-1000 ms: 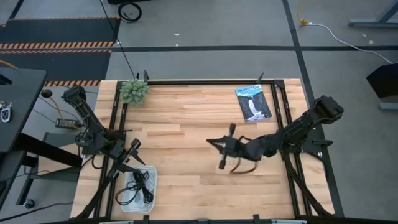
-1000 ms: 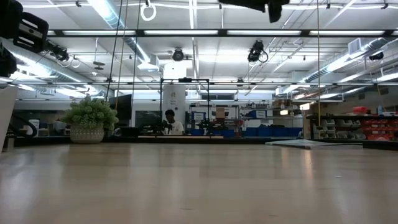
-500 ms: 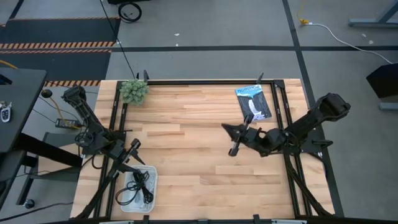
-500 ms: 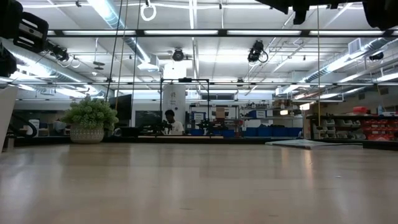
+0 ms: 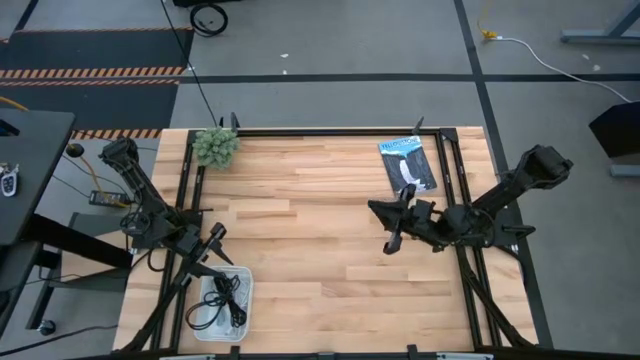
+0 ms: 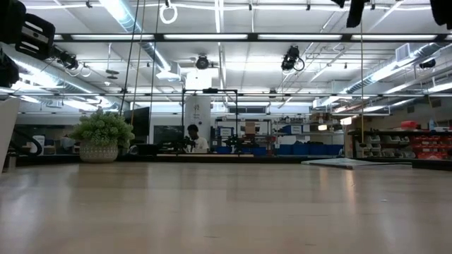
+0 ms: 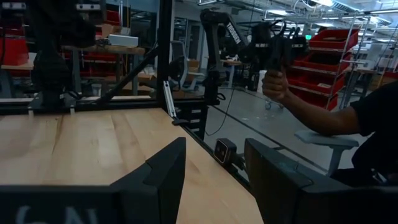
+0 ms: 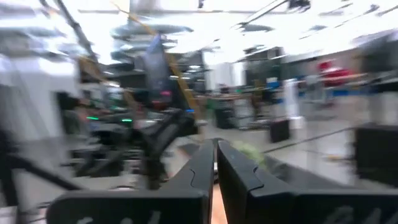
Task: Pick and place USB-C Cables
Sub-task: Return to Home Position
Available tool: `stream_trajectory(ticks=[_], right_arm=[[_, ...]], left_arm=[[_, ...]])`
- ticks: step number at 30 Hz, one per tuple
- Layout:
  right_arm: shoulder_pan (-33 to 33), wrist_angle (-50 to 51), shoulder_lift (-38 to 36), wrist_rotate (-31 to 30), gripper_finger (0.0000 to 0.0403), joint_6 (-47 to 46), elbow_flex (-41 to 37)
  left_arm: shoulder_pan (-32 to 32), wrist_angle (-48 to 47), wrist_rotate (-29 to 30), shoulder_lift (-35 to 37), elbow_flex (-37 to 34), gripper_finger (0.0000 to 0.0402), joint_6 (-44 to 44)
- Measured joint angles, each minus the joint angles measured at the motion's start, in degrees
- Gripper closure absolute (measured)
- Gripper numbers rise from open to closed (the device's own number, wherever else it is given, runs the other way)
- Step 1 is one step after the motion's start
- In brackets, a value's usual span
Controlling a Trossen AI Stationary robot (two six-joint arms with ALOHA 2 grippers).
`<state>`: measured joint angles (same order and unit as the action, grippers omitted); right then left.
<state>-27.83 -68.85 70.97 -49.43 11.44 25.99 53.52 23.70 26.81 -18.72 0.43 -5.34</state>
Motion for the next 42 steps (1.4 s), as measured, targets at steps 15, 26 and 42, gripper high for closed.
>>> stream_trajectory(ticks=[15,26,42], right_arm=[[15.33,4.05,3.79,36.04,0.0375,-32.00,-5.83],[14.87,4.32,-5.54,49.28,0.0376,-28.82,-6.34],[14.73,-13.77,-14.69,40.91,0.0380,-28.20,-25.60]], left_arm=[[0.00,0.04,0.00,0.00,-0.02,0.0230,0.02],[0.00,0.00,0.00,0.00,-0.02,0.0230,0.07],[0.02,0.01,-0.02,-0.02,-0.02,0.0230,0.03]])
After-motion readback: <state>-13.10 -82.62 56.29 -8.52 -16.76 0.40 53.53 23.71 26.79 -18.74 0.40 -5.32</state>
